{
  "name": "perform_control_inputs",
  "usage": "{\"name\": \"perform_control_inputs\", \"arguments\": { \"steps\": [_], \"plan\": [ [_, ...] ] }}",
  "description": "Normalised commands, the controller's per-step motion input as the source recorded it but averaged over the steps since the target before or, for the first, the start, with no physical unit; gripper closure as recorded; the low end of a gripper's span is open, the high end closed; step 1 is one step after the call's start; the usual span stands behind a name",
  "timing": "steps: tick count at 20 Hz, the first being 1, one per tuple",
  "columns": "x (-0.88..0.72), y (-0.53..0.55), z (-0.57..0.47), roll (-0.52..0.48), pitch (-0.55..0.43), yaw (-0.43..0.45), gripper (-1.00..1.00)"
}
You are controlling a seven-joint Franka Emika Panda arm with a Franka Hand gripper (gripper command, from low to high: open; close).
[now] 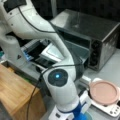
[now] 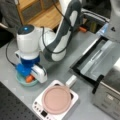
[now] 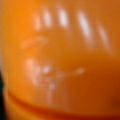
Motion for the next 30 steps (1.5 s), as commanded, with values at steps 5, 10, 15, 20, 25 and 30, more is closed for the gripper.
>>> {"name": "perform_control_inputs", "arguments": {
  "steps": [5, 10, 15, 20, 25, 30],
  "plan": [
    [0.49, -0.05, 0.11, 0.076, 0.364, -0.076, 1.00],
    [0.36, 0.02, 0.34, 0.043, 0.402, -0.107, 1.00],
    [0.24, 0.08, 0.41, -0.032, 0.340, -0.052, 1.00],
    [0.12, 0.11, 0.30, -0.097, 0.251, -0.030, 1.00],
    [0.08, 0.13, 0.15, -0.141, 0.172, -0.028, 1.00],
    [-0.02, 0.33, 0.11, -0.194, 0.061, 0.086, 1.00]
  ]
}}
